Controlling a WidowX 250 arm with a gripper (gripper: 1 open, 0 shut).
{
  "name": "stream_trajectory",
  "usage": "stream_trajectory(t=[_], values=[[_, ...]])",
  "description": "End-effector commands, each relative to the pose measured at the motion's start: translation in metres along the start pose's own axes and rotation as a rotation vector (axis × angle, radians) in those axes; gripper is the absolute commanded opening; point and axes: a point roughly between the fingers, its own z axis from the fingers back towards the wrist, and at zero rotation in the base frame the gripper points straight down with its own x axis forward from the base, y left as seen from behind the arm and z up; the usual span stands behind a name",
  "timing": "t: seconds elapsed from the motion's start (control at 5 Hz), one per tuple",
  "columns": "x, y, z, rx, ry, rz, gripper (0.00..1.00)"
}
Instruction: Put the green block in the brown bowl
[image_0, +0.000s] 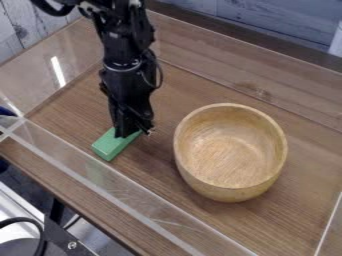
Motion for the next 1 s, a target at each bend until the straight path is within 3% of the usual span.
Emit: stream_trajectory(t=[0.0,0.2,0.6,0.8], values=[[0.001,0.004,0.018,0.048,-0.050,0.016,1.00],[0.005,0.004,0.018,0.067,-0.054,0.033,0.00],[0.013,0.014,0.023,0.026,-0.104,0.053,0.00],[0.012,0.011,0.030,0.024,-0.092,0.065,0.00]])
